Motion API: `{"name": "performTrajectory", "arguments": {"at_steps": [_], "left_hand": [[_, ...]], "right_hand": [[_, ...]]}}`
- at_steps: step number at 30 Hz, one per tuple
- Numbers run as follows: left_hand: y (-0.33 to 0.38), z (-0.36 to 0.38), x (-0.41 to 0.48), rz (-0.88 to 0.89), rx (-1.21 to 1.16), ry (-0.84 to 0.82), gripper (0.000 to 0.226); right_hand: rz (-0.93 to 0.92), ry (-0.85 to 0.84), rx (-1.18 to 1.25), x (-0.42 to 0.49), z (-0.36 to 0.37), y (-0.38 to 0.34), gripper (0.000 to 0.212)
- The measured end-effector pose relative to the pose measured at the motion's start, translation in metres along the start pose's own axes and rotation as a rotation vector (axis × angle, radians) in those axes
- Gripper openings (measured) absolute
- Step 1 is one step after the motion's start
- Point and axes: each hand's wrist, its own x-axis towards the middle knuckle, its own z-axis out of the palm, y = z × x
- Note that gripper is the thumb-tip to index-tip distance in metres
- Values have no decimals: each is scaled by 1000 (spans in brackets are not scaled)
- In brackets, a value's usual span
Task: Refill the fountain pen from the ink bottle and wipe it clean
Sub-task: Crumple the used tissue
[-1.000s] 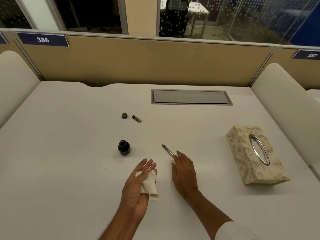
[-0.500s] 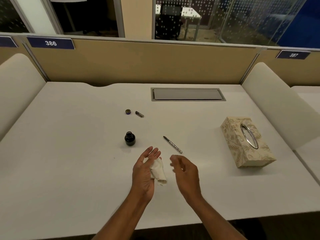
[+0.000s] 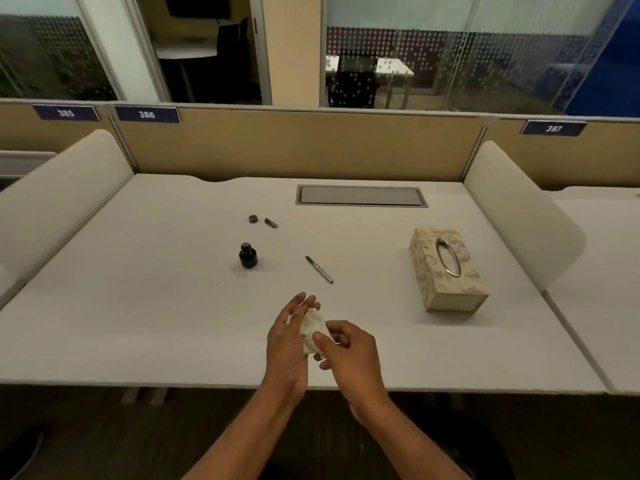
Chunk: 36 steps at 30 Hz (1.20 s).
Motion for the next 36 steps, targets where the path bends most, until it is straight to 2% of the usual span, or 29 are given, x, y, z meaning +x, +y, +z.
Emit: {"name": "performTrajectory", "arguments": {"at_steps": [4, 7, 9, 12, 16, 19, 22, 26, 32, 36], "left_hand": [[-20, 16, -59, 21, 20, 19, 27], [-29, 23, -92, 33, 37, -24, 34], [-33, 23, -109, 47, 94, -61, 37], [-34, 18, -123, 70, 200, -104, 31], [-35, 9, -129, 86, 323, -164, 26], [-43, 7, -132, 87, 416, -195, 25], [-56, 6, -137, 76, 461, -254, 23], [-82, 16, -145, 49, 551, -361, 25], [-134, 56, -149, 223, 890, -445, 21], [-176, 89, -150, 271, 1050, -473, 20]], "right_hand": [[-44, -55, -6, -35, -41, 7, 12], [-73, -68, -14, -57, -63, 12, 12], [-87, -62, -5, -69, -74, 13, 11], [-80, -43, 15, -83, -87, 14, 11], [-68, 22, 8, -96, -104, 22, 9], [-52, 70, 5, -109, -111, 32, 16], [-28, 154, -10, -123, -120, 45, 22], [6, 283, -50, -139, -146, 66, 19], [27, 379, -180, -142, -211, 92, 19], [26, 450, -284, -133, -257, 107, 19]]}}
